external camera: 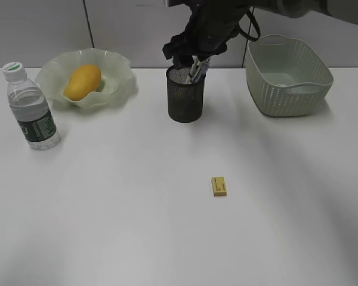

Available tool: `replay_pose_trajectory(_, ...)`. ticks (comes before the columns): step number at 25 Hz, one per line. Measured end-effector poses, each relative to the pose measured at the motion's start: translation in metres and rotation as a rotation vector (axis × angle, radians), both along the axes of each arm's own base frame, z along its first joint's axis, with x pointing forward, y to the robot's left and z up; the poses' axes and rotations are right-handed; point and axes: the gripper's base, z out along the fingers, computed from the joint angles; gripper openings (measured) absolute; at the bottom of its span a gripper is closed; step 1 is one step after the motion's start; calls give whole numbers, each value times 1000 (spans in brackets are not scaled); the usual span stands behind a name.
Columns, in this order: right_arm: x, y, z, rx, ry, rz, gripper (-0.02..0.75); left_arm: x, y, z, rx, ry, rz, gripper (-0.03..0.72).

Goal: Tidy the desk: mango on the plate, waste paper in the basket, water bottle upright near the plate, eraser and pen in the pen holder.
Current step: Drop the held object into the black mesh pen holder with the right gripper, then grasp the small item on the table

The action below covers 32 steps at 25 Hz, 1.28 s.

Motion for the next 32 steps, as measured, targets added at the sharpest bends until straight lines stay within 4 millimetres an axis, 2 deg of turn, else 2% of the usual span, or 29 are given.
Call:
replay_pose_trajectory(5,-1,-1,20,-22,24,1,492,0,0,0,0,0,0,373)
replay_pose_trajectory(10,-13,-8,37,-64,93,1,492,0,0,0,-1,1,0,373)
replay_pose_trajectory(17,-39,-23,83,-100,153,1,488,0,0,0,-1,1,0,373)
replay_pose_trajectory(21,-60,-35,111,-101,155,0,487,0,0,0,-1,1,0,373)
replay_pose_trajectory(24,-79,-45,121,-115,180,0,487,0,0,0,-2,1,0,373)
replay_pose_trajectory(32,-130,-74,124,-157,254,1,488,0,0,0,-3,2,-1,373)
